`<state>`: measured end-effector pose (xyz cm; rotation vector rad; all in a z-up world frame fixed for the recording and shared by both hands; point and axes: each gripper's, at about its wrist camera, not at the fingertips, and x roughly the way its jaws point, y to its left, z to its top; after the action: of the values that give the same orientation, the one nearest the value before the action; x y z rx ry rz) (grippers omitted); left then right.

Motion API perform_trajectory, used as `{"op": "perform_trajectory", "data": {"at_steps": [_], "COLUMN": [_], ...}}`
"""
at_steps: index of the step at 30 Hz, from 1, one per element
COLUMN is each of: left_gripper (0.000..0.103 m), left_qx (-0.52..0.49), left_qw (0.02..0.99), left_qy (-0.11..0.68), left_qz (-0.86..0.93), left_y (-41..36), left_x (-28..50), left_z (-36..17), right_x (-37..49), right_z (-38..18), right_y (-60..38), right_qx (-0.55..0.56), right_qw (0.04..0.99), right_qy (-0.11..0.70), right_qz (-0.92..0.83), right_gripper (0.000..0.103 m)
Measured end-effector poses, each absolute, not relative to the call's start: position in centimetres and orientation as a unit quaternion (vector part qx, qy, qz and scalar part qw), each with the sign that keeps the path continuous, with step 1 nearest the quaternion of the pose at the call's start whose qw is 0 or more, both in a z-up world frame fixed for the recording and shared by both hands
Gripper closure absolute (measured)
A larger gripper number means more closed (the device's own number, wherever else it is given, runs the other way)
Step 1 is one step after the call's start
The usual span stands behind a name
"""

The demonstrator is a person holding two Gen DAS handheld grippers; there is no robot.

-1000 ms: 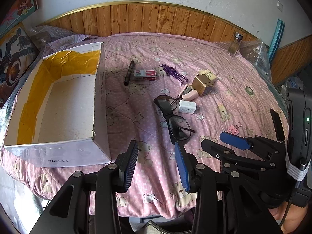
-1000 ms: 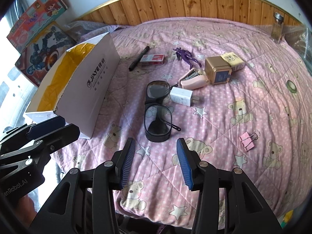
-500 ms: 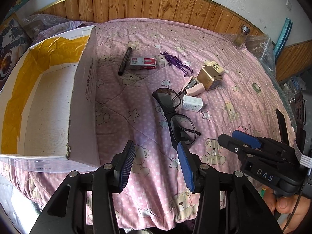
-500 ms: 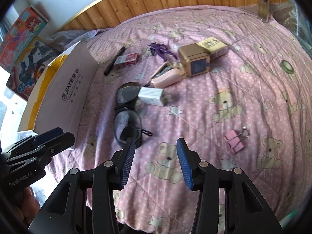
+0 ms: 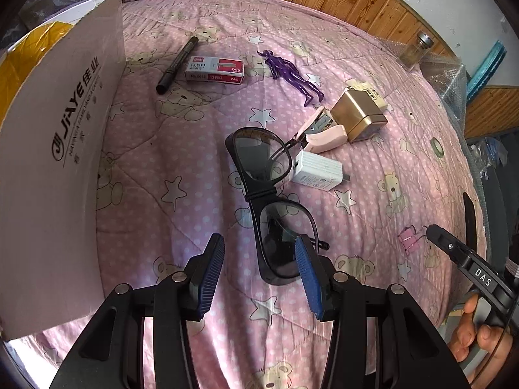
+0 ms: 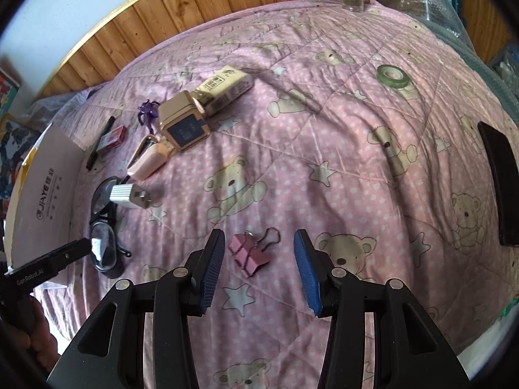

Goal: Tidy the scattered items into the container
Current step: 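Move the left tool to the black glasses while the right tool approaches the pink binder clip, then close the left tool on the glasses while the right tool grasps the pink binder clip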

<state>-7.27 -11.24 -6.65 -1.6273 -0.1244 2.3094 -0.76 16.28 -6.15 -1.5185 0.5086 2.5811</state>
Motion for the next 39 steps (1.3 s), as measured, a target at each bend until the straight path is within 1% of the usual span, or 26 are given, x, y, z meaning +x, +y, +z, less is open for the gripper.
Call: {"op": "perform_trajectory", "data": {"at_steps": [4, 5, 8, 10, 11, 12, 13, 14, 15, 17, 26, 27, 31, 38, 39], "left_gripper": [0.055, 0.050, 0.046, 0.045, 0.045, 0.047, 0.053, 0.064, 0.064, 0.069, 0.075, 0.081, 0.092, 0.093, 0.093], "left_qx": [-0.574, -0.575, -0.575, -0.575, -0.572, -0.573, -0.570, -0.567, -0.567, -0.560, -0.540, -0.537, -0.528, -0.524, -0.522], "left_qw": [0.152, 0.154, 0.157, 0.164, 0.169, 0.173, 0.180, 0.193, 0.196, 0.203, 0.208, 0.210, 0.216, 0.214, 0.214], "left_qy": [-0.048, -0.051, -0.054, -0.057, -0.061, -0.062, -0.070, -0.078, -0.075, -0.075, -0.092, -0.093, -0.085, -0.080, -0.080], "left_qz": [0.803, 0.802, 0.801, 0.799, 0.800, 0.798, 0.798, 0.797, 0.797, 0.800, 0.811, 0.812, 0.817, 0.820, 0.822], "left_y": [-10.5, -10.3, -9.7, -9.4, -9.4, -9.4, -9.6, -9.7, -9.6, -9.7, -11.2, -11.4, -10.8, -11.1, -11.2], "left_x": [-8.7, -8.9, -9.5, -9.7, -9.7, -9.8, -9.8, -9.8, -9.8, -9.6, -8.9, -8.8, -8.6, -8.0, -8.0], "left_z": [-7.8, -8.1, -8.8, -9.0, -9.1, -9.2, -9.2, -9.2, -9.1, -8.8, -7.1, -6.7, -5.9, -5.3, -5.1], "right_x": [-1.0, -1.1, -1.5, -1.9, -2.1, -2.2, -2.3, -2.3, -2.2, -2.0, -0.7, -0.6, -0.4, 0.4, 0.5], "right_z": [-8.2, -8.7, -9.1, -9.1, -9.1, -9.1, -9.1, -9.1, -9.1, -9.0, -7.0, -6.7, -5.9, -5.5, -5.5], "right_y": [16.4, 16.2, 15.6, 15.2, 14.7, 14.2, 13.9, 13.8, 13.7, 13.7, 15.0, 14.9, 14.4, 14.6, 14.8], "right_qx": [-0.520, -0.524, -0.512, -0.508, -0.507, -0.506, -0.505, -0.503, -0.500, -0.496, -0.472, -0.469, -0.464, -0.456, -0.456], "right_qw": [0.030, 0.028, 0.028, 0.033, 0.033, 0.030, 0.032, 0.032, 0.033, 0.033, 0.024, 0.023, 0.021, 0.025, 0.025], "right_qy": [0.176, 0.171, 0.156, 0.132, 0.114, 0.099, 0.088, 0.080, 0.074, 0.076, 0.133, 0.135, 0.132, 0.139, 0.144], "right_qz": [0.835, 0.834, 0.844, 0.851, 0.854, 0.856, 0.858, 0.860, 0.862, 0.864, 0.871, 0.872, 0.876, 0.879, 0.878], "right_gripper": [0.056, 0.056, 0.054, 0.057, 0.061, 0.062, 0.062, 0.062, 0.063, 0.063, 0.065, 0.065, 0.065, 0.064, 0.066]}}
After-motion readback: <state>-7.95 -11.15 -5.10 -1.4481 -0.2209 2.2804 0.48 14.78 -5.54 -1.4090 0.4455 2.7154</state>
